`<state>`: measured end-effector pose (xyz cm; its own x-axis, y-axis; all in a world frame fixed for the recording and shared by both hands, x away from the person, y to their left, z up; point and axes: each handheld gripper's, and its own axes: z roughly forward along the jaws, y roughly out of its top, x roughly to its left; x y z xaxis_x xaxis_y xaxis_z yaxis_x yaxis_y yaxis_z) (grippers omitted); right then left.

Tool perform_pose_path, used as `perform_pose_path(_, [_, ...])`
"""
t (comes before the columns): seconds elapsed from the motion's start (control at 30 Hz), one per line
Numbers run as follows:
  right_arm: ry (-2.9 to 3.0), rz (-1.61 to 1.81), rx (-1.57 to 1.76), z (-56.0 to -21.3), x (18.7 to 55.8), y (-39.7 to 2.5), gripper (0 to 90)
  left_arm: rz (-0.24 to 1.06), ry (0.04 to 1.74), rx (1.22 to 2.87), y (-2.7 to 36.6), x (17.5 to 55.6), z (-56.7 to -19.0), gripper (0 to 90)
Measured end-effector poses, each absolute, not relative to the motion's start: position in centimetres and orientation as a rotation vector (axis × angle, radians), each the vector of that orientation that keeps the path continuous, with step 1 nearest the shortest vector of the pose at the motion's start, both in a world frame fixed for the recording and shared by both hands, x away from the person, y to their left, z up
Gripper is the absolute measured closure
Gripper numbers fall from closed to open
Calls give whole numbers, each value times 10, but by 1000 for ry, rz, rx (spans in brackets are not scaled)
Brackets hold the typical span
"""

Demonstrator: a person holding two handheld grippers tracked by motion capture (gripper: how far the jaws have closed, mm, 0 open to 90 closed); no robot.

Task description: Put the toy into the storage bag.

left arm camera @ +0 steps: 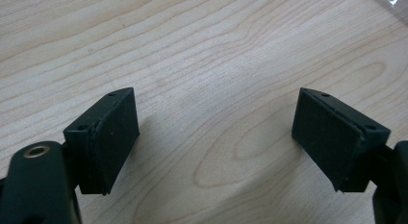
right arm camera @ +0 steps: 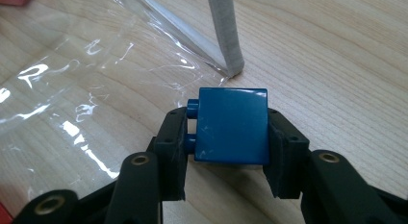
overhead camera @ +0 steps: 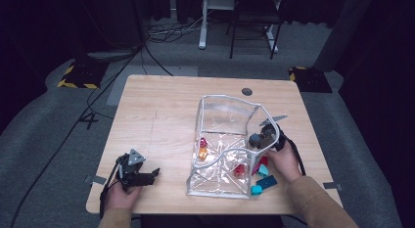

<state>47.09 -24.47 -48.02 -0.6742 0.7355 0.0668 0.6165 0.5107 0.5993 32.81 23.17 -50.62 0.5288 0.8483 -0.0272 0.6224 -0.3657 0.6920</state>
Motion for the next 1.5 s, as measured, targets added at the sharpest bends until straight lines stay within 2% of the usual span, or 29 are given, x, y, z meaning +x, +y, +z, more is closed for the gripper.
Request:
perform_pose_path(0.43, [2513, 938, 1197, -461, 466, -264, 568, 444, 1188, 2112, 232, 328, -506, 169])
perform_pose_path(1.5, [2383, 1117, 1095, -354, 435, -307, 568, 444, 1188, 2112, 232, 328, -506, 169])
